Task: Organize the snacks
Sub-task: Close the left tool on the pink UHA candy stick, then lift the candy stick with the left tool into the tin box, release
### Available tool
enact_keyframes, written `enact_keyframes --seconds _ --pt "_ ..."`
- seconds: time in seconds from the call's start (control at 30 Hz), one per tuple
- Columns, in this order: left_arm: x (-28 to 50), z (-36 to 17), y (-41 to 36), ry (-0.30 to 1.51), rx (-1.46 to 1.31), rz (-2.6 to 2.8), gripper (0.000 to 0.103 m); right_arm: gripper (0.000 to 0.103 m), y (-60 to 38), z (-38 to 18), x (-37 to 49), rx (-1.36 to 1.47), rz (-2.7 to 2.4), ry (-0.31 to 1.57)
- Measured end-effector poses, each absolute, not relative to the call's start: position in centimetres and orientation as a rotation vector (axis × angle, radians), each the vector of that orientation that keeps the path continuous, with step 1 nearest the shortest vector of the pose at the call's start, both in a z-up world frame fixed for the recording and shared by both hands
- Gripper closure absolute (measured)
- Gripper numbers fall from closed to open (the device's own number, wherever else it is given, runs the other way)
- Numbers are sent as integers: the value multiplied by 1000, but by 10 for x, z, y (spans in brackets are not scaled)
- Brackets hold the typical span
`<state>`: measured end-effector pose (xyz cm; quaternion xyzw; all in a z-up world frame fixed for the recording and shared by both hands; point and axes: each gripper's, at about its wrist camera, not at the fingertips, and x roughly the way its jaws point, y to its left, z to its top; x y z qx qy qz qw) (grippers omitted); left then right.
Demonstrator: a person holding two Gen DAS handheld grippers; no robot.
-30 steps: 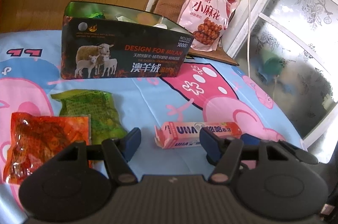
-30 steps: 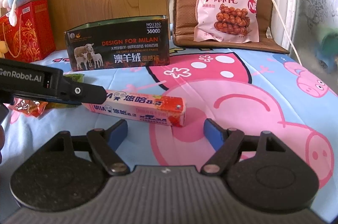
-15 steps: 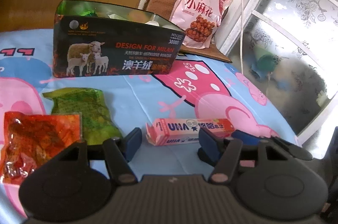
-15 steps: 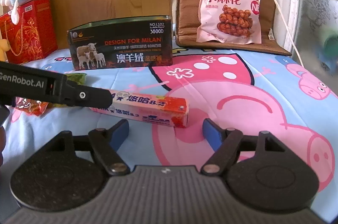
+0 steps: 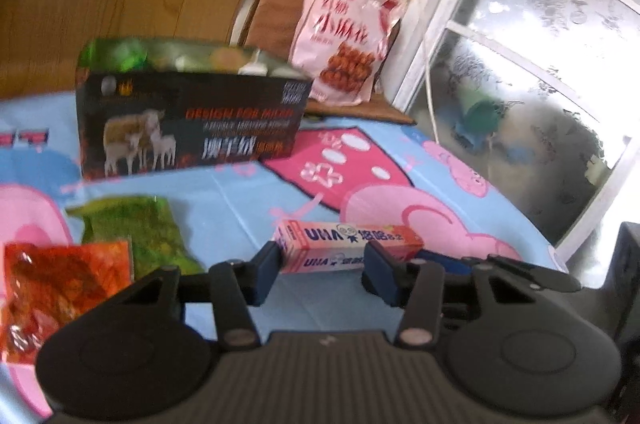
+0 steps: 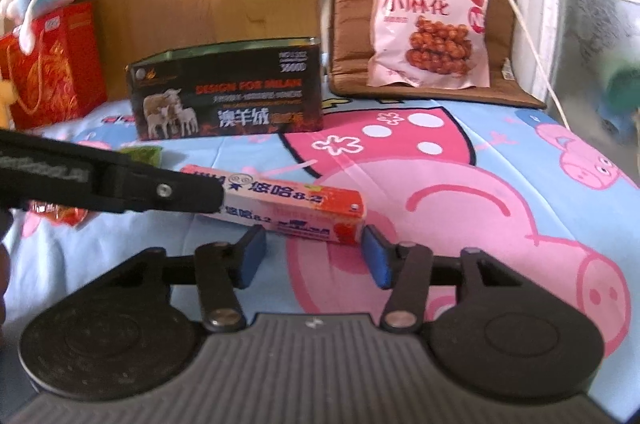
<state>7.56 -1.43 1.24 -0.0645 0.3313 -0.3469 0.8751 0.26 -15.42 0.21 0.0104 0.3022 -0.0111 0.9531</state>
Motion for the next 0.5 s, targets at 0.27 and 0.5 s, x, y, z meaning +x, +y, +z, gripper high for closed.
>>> enact_keyframes --seconds 0.27,0.5 --pt "74 33 -5 629 -147 -666 56 51 -148 13 2 55 -20 529" --pt "109 81 13 534 -173 -582 56 51 -142 49 35 34 62 429"
